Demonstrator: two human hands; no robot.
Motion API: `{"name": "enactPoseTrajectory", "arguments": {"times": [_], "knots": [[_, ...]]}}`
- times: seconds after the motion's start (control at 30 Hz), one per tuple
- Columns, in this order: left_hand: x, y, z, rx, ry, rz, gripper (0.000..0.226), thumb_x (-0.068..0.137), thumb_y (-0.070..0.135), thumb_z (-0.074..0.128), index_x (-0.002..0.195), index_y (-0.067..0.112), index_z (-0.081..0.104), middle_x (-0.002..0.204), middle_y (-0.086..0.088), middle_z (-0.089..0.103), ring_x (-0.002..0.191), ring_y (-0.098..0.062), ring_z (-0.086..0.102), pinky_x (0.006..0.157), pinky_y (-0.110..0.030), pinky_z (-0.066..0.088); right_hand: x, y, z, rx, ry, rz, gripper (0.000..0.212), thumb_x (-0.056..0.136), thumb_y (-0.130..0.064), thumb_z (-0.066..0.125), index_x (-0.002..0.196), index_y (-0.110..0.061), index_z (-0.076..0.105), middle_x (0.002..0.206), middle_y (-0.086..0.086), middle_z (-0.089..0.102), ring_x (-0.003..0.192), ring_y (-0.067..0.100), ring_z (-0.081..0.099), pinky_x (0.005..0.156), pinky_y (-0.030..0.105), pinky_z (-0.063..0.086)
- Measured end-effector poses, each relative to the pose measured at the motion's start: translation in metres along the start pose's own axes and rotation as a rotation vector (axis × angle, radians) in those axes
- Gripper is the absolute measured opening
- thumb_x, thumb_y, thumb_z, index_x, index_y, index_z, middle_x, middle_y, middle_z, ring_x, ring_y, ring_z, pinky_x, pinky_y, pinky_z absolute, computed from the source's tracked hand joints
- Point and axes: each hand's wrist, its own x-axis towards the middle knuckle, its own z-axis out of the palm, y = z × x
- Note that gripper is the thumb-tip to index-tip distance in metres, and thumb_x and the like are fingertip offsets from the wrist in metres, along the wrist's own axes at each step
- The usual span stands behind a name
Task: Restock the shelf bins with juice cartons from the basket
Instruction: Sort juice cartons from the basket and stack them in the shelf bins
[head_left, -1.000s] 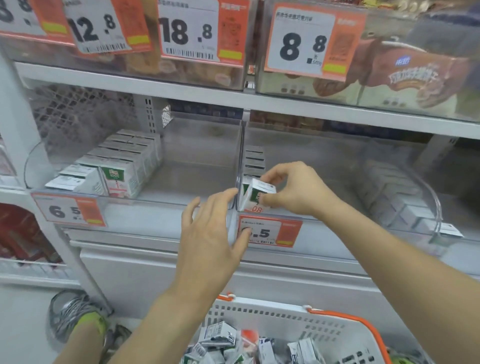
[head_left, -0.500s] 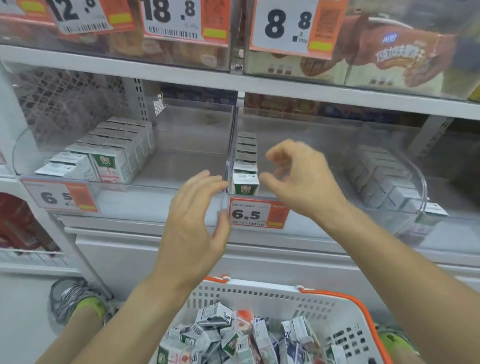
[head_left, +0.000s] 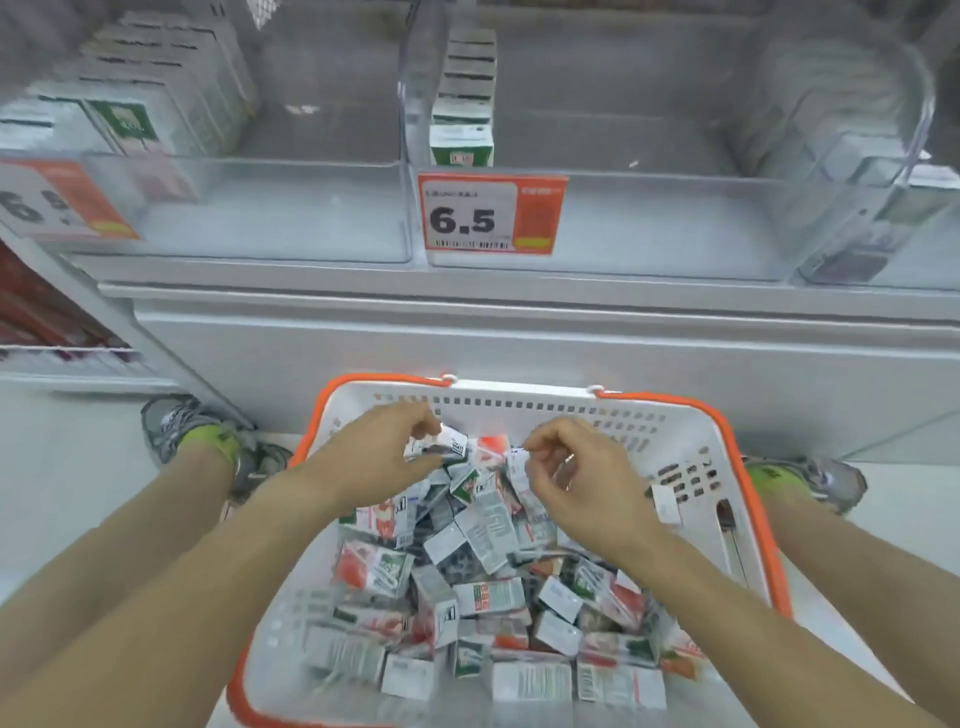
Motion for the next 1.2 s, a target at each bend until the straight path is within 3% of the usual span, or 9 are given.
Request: {"name": "enactPoseTrajectory", "arguments": {"times": [0.2, 0.3, 0.43, 0.57, 0.7, 0.8, 0.9, 1.03, 1.2], "knots": [[-0.021, -0.052, 0.054, 0.295, -0.316, -0.146, 0.074, 0.085, 0.029, 0.071, 0.149, 0.026, 0.034, 0.152, 0.001, 0.036, 0.138, -0.022, 0.032, 0.113, -0.039, 0.031, -0.018, 0.046, 0.041, -0.156, -0.34, 0.09, 0.029, 0.09, -0.017, 0.063, 0.117, -0.024, 0.055, 0.1, -0.009, 0.047, 0.079, -0.004, 0.05, 0.071, 0.006, 0.036], [-0.017, -0.059, 0.065, 0.353, -0.301, -0.09, 0.075, 0.088, 0.013, 0.068, 0.15, 0.029, 0.031, 0.155, 0.004, 0.031, 0.14, -0.019, 0.029, 0.115, -0.039, 0.029, -0.01, 0.049, 0.056, -0.213, -0.426, 0.117, 0.055, 0.088, -0.021, 0.064, 0.139, -0.024, 0.044, 0.112, -0.002, 0.042, 0.087, 0.012, 0.053, 0.085, 0.03, 0.047], [-0.012, -0.062, 0.064, 0.295, -0.273, -0.069, 0.06, 0.083, 0.009, 0.072, 0.134, 0.032, 0.05, 0.136, 0.004, 0.041, 0.114, -0.017, 0.048, 0.101, -0.035, 0.041, 0.001, 0.044, 0.07, -0.342, -0.499, 0.094, 0.064, 0.086, -0.018, 0.06, 0.145, -0.032, 0.038, 0.128, 0.002, 0.039, 0.081, 0.015, 0.049, 0.07, 0.029, 0.044], [-0.011, -0.062, 0.053, 0.09, -0.231, -0.155, 0.05, 0.073, 0.018, 0.085, 0.111, 0.029, 0.055, 0.116, 0.008, 0.047, 0.091, -0.016, 0.057, 0.084, -0.036, 0.049, 0.007, 0.036, 0.084, -0.481, -0.437, 0.109, 0.048, 0.089, -0.044, 0.062, 0.13, -0.029, 0.044, 0.126, 0.002, 0.041, 0.077, 0.017, 0.049, 0.068, 0.031, 0.049], [-0.012, -0.045, 0.032, -0.09, -0.049, -0.284, 0.05, 0.068, 0.038, 0.089, 0.097, 0.02, 0.052, 0.081, 0.003, 0.061, 0.068, -0.013, 0.056, 0.057, -0.029, 0.042, 0.012, 0.032, 0.086, -0.468, -0.416, 0.083, 0.028, 0.093, -0.036, 0.061, 0.116, -0.024, 0.051, 0.12, 0.002, 0.048, 0.085, 0.023, 0.062, 0.069, 0.031, 0.046], [-0.014, -0.031, 0.022, -0.521, -0.021, -0.5, 0.046, 0.077, 0.037, 0.082, 0.103, 0.014, 0.052, 0.084, -0.004, 0.071, 0.067, -0.019, 0.067, 0.065, -0.035, 0.056, 0.013, 0.031, 0.073, -0.353, -0.377, 0.161, 0.024, 0.085, -0.032, 0.07, 0.105, -0.023, 0.058, 0.109, -0.002, 0.057, 0.087, 0.016, 0.062, 0.078, 0.031, 0.052], [-0.016, -0.022, 0.02, -0.999, -0.126, -0.651, 0.036, 0.087, 0.028, 0.074, 0.109, 0.001, 0.063, 0.098, -0.018, 0.075, 0.082, -0.026, 0.073, 0.076, -0.036, 0.061, 0.02, 0.028, 0.048, -0.107, -0.256, 0.379, 0.035, 0.08, -0.032, 0.078, 0.104, -0.021, 0.056, 0.094, -0.006, 0.06, 0.076, 0.013, 0.068, 0.069, 0.026, 0.054], [-0.021, -0.016, 0.023, -1.325, -0.095, -0.731, 0.038, 0.085, 0.017, 0.074, 0.117, -0.001, 0.064, 0.116, -0.018, 0.07, 0.101, -0.029, 0.07, 0.076, -0.032, 0.06, 0.023, 0.026, 0.019, 0.457, -0.165, 0.69, 0.044, 0.076, -0.006, 0.08, 0.114, -0.013, 0.059, 0.109, 0.022, 0.058, 0.083, 0.037, 0.073, 0.072, 0.046, 0.063], [-0.029, 0.005, 0.017, -1.609, -0.046, -0.678, 0.029, 0.084, 0.004, 0.067, 0.113, 0.0, 0.064, 0.102, -0.016, 0.075, 0.089, -0.026, 0.073, 0.082, -0.041, 0.061, 0.02, 0.012, 0.002, 0.799, -0.116, 0.637, 0.032, 0.081, 0.007, 0.073, 0.11, -0.005, 0.07, 0.111, 0.026, 0.069, 0.092, 0.031, 0.074, 0.084, 0.04, 0.061]]}}
